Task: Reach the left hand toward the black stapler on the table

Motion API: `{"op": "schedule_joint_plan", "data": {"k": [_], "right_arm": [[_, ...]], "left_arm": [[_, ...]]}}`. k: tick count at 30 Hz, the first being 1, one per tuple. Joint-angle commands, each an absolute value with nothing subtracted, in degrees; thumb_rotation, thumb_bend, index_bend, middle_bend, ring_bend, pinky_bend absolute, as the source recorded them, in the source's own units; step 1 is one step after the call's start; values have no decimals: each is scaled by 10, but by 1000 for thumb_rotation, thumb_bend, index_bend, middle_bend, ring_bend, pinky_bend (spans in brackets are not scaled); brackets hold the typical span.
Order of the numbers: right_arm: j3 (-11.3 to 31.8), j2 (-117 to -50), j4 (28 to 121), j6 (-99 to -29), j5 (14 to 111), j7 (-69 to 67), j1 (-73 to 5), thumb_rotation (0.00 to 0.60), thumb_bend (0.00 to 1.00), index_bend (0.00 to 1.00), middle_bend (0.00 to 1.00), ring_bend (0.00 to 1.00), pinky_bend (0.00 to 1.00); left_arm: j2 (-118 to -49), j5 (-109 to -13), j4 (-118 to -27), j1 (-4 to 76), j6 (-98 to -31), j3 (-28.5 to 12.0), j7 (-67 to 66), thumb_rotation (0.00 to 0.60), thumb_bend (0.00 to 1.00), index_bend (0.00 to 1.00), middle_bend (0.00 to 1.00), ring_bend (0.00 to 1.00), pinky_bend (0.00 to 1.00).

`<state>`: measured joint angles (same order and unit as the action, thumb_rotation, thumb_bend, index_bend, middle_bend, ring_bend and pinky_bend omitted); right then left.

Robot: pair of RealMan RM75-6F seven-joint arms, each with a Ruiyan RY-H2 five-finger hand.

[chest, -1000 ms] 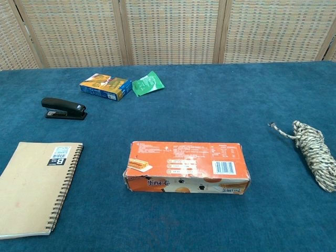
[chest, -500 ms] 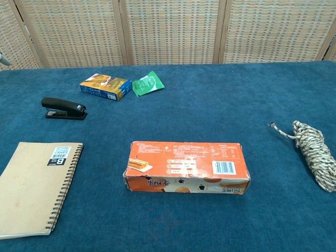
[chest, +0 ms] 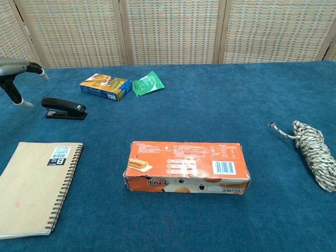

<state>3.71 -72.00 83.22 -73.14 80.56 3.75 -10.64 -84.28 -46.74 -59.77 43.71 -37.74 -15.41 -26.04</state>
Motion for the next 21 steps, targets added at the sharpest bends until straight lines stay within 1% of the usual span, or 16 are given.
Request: {"op": "schedule_joint_plan", "data": {"k": [1,9,14,15,16,18,20,21], "right_arm": [[41,-724,823,-723,797,34,-110,600,96,73,0,0,0],[42,-731,804,-706,782,26,-114,600,95,73,0,0,0],[42,-733,798,-703,779,23,-115,600,95,73,0,0,0],[42,-733,798,-702,778,22,-115,600,95,73,0,0,0],[43,-733,797,-702,777,21,-114,600,95,73,0,0,0],[43,-733,796,-702,776,17,-114,600,95,73,0,0,0],[43,-733,795,-703,777,16,-114,600,95,73,0,0,0],[43,-732,795,-704,778,16,-114,600,95,73,0,0,0]], "left_arm": [[-877,-459,-550,463,-349,-141,-265,600,256,189,0,0,44],[-933,-465,-466,495,-314,-131,-254,600,266,199,0,0,51],[-959,-475,-432,508,-301,-127,-243,600,284,241,17,0,86],[-964,-477,-427,510,-299,-126,-241,600,289,255,32,0,100],[-967,-479,-423,511,-299,-125,-238,600,298,285,67,5,132],[-977,-486,-413,512,-306,-126,-230,600,322,360,153,49,208],[-984,-494,-408,512,-320,-127,-223,600,362,449,257,136,300],[-990,-502,-404,511,-334,-128,-218,600,373,471,283,162,326]]}}
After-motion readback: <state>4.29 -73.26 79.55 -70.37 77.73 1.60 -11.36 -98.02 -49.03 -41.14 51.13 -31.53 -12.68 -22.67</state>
